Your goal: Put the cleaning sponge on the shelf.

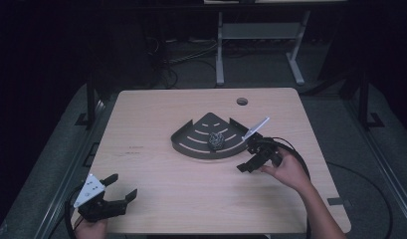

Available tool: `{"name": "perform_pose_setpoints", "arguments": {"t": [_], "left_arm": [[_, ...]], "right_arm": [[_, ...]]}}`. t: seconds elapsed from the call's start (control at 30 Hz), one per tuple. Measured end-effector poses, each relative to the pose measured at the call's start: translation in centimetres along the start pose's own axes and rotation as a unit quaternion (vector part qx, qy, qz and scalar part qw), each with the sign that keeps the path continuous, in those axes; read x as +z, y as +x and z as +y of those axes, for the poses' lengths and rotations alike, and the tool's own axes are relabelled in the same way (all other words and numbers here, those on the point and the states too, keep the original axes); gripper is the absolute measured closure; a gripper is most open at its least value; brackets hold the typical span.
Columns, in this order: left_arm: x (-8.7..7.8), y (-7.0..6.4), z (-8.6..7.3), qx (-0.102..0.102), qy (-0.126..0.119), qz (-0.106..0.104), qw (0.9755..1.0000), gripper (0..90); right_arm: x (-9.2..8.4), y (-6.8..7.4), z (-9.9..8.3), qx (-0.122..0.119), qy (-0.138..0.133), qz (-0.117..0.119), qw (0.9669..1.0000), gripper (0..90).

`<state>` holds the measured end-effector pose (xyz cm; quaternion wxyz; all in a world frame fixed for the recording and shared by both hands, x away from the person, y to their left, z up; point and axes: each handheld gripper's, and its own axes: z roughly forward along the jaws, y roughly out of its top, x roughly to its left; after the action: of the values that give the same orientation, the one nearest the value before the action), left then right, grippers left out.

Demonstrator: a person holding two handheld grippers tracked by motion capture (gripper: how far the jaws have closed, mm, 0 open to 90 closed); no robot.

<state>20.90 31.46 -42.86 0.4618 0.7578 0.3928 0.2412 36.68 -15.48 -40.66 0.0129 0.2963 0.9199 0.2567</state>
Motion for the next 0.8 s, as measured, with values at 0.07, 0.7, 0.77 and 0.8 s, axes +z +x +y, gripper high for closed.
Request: {"name": "perform_pose_setpoints", "arguments": {"t": [0.07, 0.7, 0.77, 0.8], "left_arm": [[0.0, 0.0, 0.0, 0.000, 0.000, 0.000, 1.0000, 13.4], [0.1, -0.2, 0.0, 0.004, 0.003, -0.001, 1.0000, 13.3], [0.1, -0.3, 0.0, 0.004, 0.003, -0.001, 1.0000, 13.3], [0.2, -0.3, 0.0, 0.003, 0.003, -0.001, 1.0000, 13.3]], "right_arm": [[0.1, 0.0, -0.4, 0.002, 0.002, 0.000, 1.0000, 15.7], [0.1, 0.9, -2.9, 0.003, -0.003, 0.004, 1.0000, 15.7], [0.1, 1.1, -3.4, 0.004, -0.003, 0.005, 1.0000, 15.5], [0.1, 1.1, -3.4, 0.004, -0.003, 0.005, 1.0000, 15.5]]}}
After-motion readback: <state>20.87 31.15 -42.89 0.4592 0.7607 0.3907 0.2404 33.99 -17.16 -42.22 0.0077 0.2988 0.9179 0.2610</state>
